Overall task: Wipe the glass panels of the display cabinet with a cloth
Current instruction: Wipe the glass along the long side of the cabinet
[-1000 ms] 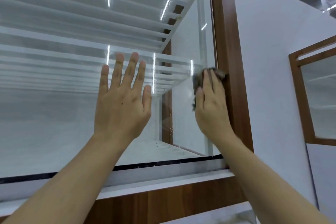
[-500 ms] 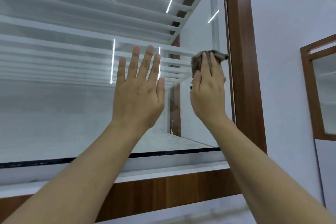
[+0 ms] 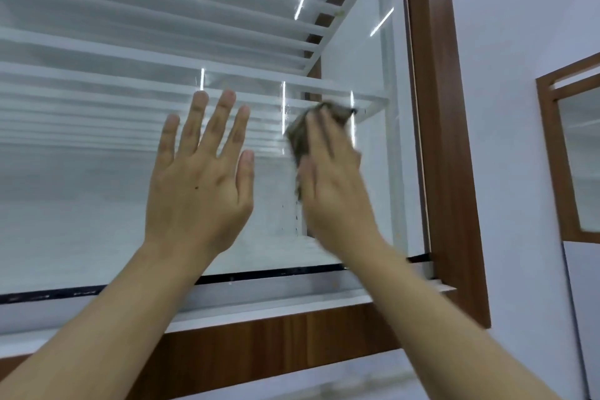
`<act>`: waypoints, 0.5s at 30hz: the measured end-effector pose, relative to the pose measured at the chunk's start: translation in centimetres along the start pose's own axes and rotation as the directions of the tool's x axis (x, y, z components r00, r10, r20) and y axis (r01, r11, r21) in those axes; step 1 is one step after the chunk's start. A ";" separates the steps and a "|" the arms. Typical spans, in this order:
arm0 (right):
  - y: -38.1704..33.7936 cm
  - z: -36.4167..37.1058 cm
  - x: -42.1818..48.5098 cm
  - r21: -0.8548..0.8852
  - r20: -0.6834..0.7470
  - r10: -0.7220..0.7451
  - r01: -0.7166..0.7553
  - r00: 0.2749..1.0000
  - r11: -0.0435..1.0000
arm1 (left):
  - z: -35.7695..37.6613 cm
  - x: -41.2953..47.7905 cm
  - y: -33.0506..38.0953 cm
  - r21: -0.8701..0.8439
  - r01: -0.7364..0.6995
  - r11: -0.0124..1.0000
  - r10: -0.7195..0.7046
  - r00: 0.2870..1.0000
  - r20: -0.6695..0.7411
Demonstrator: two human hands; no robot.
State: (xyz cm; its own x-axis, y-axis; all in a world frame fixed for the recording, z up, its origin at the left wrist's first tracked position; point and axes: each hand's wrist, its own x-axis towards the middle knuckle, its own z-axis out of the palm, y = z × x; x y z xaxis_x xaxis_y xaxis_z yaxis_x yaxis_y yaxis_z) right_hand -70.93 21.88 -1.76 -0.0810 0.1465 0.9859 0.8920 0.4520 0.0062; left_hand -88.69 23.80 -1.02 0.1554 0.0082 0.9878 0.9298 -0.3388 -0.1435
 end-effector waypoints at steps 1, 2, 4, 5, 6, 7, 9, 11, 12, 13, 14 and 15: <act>-0.2 0.0 -3.0 -0.011 0.082 -0.071 0.072 0.994 0.997 | 0.0 0.0 0.0 -0.002 -0.003 1.000 0.003 1.000 -0.005; 0.2 -0.6 -5.8 -0.015 0.148 -0.090 0.093 0.985 0.996 | 0.0 -0.1 0.0 -0.003 -0.005 1.000 0.005 1.000 -0.006; 2.9 -2.3 -7.7 -0.057 0.173 -0.010 0.020 0.985 0.998 | 0.0 -0.2 0.1 -0.002 -0.003 1.000 0.003 1.000 -0.006; 4.2 -2.8 -6.7 -0.073 0.145 0.060 -0.050 0.988 0.996 | 0.1 -0.2 0.2 -0.001 0.001 1.000 -0.001 1.000 -0.005; 4.9 -3.1 -4.9 -0.064 0.095 0.131 -0.125 0.987 0.990 | 0.1 -0.2 0.2 -0.001 0.003 1.000 -0.003 1.000 -0.003; 5.1 -2.9 -2.3 -0.042 0.038 0.190 -0.189 0.981 0.981 | 0.1 -0.2 0.2 -0.001 0.004 1.000 -0.004 1.000 0.000; 3.4 -2.2 1.8 0.018 -0.039 0.242 -0.241 0.970 0.970 | 0.1 -0.2 0.1 -0.001 0.006 1.000 -0.006 1.000 0.003; 1.0 -0.9 1.8 0.050 -0.036 0.162 -0.160 0.986 0.986 | 0.1 -0.1 0.0 -0.008 0.004 1.000 -0.004 1.000 -0.001; 0.0 -0.4 0.1 0.034 0.008 0.096 -0.096 0.995 0.995 | 0.1 -0.1 0.0 -0.011 0.000 1.000 0.000 1.000 -0.005; -0.4 -0.1 -2.2 -0.007 0.063 0.028 -0.028 0.998 1.000 | 0.1 -0.1 0.0 -0.012 -0.006 1.000 0.005 1.000 -0.009; -0.5 -0.1 -4.7 -0.039 0.100 -0.023 0.027 0.995 0.999 | 0.1 -0.2 0.0 -0.012 -0.008 1.000 0.007 1.000 -0.011; 0.3 -0.4 -6.4 -0.064 0.106 -0.030 0.037 0.994 0.997 | 0.2 -0.2 0.0 -0.008 -0.006 1.000 0.006 1.000 -0.013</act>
State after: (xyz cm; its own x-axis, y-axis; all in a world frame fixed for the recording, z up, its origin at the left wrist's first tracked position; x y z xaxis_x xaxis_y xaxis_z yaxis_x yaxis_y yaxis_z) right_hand -69.96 20.70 -8.01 -0.1547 0.2248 0.9620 0.9152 0.3995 0.0538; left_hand -88.67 23.96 -1.26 0.1563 -0.0064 0.9877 0.9262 -0.3465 -0.1488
